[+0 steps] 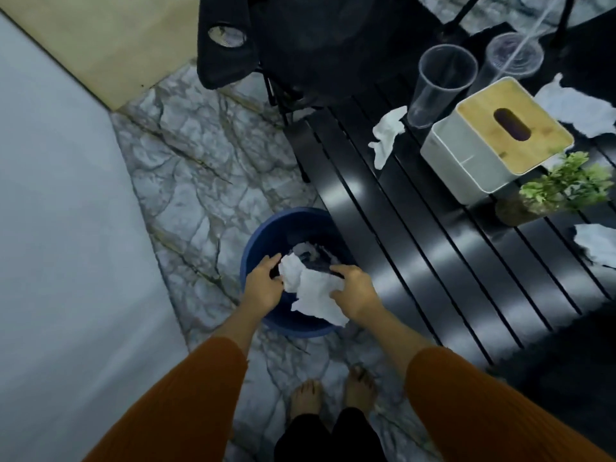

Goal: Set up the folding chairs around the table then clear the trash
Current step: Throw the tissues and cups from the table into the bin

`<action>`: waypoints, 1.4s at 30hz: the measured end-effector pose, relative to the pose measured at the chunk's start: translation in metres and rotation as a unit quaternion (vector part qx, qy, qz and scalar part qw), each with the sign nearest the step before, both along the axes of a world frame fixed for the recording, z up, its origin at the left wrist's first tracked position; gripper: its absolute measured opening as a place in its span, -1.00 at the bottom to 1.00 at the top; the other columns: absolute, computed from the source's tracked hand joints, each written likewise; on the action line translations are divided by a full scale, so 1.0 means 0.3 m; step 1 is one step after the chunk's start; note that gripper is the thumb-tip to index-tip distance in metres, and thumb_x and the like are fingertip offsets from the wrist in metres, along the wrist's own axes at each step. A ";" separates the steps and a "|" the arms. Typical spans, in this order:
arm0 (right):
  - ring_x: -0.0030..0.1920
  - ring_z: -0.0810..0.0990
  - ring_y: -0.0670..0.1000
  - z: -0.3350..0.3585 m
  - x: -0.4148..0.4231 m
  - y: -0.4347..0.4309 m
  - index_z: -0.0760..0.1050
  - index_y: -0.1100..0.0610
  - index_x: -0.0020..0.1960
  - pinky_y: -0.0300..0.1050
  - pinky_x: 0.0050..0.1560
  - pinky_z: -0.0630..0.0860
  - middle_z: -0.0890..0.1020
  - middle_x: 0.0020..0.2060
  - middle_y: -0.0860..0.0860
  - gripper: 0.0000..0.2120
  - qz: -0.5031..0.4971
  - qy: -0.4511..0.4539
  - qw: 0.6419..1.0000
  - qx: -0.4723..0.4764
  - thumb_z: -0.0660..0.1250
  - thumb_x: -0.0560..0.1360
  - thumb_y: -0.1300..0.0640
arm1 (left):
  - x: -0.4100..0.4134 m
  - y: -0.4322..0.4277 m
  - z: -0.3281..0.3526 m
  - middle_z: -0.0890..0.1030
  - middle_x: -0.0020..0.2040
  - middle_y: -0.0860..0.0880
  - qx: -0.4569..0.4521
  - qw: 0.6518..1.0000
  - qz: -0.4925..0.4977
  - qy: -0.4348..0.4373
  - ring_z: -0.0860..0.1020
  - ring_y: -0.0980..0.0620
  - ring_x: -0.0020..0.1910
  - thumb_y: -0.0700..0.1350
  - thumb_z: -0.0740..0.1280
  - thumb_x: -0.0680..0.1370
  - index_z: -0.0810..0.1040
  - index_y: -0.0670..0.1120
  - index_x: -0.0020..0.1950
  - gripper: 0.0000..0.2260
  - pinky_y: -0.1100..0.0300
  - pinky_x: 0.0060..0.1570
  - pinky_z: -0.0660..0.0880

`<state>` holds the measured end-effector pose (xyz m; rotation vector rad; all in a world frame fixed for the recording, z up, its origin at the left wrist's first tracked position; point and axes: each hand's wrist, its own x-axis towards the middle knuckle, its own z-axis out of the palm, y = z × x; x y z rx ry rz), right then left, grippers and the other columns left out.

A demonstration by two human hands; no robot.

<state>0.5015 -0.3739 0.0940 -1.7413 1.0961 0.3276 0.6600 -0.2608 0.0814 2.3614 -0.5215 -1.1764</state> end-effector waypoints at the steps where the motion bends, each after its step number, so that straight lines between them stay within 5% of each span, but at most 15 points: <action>1: 0.35 0.43 0.12 0.005 -0.003 -0.010 0.32 0.16 0.45 -0.14 0.32 0.39 0.38 0.41 0.15 -0.48 -0.005 -0.002 1.000 0.005 0.31 0.52 0.34 | 0.009 -0.001 0.010 0.15 0.58 -0.10 0.003 1.000 0.013 -0.002 0.21 -0.13 0.52 -0.31 0.21 0.61 0.28 -0.04 0.52 -0.52 0.00 0.46 0.28; 8: 0.24 0.51 0.05 0.145 0.018 -0.136 0.40 0.14 0.40 -0.29 0.12 0.40 0.52 0.30 0.10 -0.54 -0.043 -0.042 0.998 -0.014 0.34 0.52 0.28 | 0.064 -0.117 0.175 0.39 0.46 -0.16 -0.010 0.999 0.015 -0.037 0.40 -0.15 0.40 -0.24 0.26 0.60 0.34 -0.15 0.48 -0.57 0.04 0.38 0.37; 11: 0.25 0.52 0.05 0.238 0.017 -0.234 0.42 0.12 0.38 -0.29 0.11 0.41 0.53 0.29 0.10 -0.56 -0.073 -0.064 0.994 -0.047 0.35 0.51 0.27 | 0.084 -0.234 0.274 0.50 0.35 -0.21 -0.048 0.997 0.009 -0.052 0.51 -0.11 0.22 -0.29 0.27 0.58 0.43 -0.19 0.40 -0.63 0.20 0.15 0.42; 14: 0.18 0.56 0.07 0.314 0.013 -0.345 0.47 0.13 0.32 -0.18 0.12 0.49 0.57 0.24 0.12 -0.60 -0.120 -0.083 0.985 -0.096 0.35 0.50 0.27 | 0.106 -0.378 0.361 0.48 0.37 -0.19 -0.078 0.995 0.000 -0.067 0.46 -0.10 0.31 -0.26 0.30 0.58 0.38 -0.19 0.44 -0.58 0.35 0.15 0.30; 19: 0.23 0.53 0.15 0.364 0.037 -0.482 0.40 0.11 0.37 0.07 0.23 0.51 0.50 0.30 0.12 -0.58 -0.194 -0.080 0.968 -0.137 0.32 0.52 0.25 | 0.141 -0.633 0.440 0.43 0.42 -0.20 -0.135 0.986 -0.054 -0.083 0.40 -0.15 0.39 -0.16 0.36 0.56 0.39 -0.13 0.44 -0.55 0.05 0.40 0.34; 28: 0.16 0.54 0.09 0.226 0.181 -0.548 0.45 0.05 0.26 -0.02 0.11 0.53 0.51 0.21 0.03 -0.62 -0.308 -0.044 0.936 -0.167 0.39 0.47 0.20 | 0.211 -0.982 0.324 0.38 0.45 -0.03 -0.203 0.960 -0.189 -0.046 0.34 0.02 0.42 -0.02 0.49 0.44 0.34 -0.04 0.46 -0.36 0.27 0.24 0.26; 35: 0.24 0.45 0.01 0.080 0.318 -0.634 0.34 0.08 0.40 -0.08 0.23 0.44 0.44 0.28 0.01 -0.41 -0.372 -0.038 0.910 -0.176 0.46 0.43 0.07 | 0.322 -1.167 0.183 0.40 0.43 0.03 -0.223 0.940 -0.258 -0.028 0.33 0.22 0.30 0.04 0.50 0.42 0.36 0.02 0.44 -0.37 0.30 0.22 0.25; 39: 0.03 0.54 0.07 0.037 0.359 -0.669 0.55 0.15 0.16 -0.32 -0.10 0.28 0.57 0.02 0.06 -0.75 -0.408 -0.035 0.889 -0.203 0.34 0.49 0.23 | 0.322 -1.233 0.139 0.35 0.47 0.05 -0.226 0.931 -0.285 0.017 0.30 0.11 0.43 0.07 0.52 0.39 0.33 0.05 0.46 -0.31 0.26 0.30 0.23; 42: -0.14 0.52 0.02 0.029 0.324 -0.665 0.61 0.18 -0.02 -0.28 -0.18 0.27 0.57 -0.14 0.04 -0.85 -0.462 -0.035 0.862 -0.206 0.29 0.49 0.29 | 0.272 -1.278 0.124 0.33 0.48 0.07 -0.235 0.922 -0.302 0.056 0.28 0.18 0.40 0.07 0.55 0.35 0.29 0.07 0.48 -0.24 0.26 0.29 0.23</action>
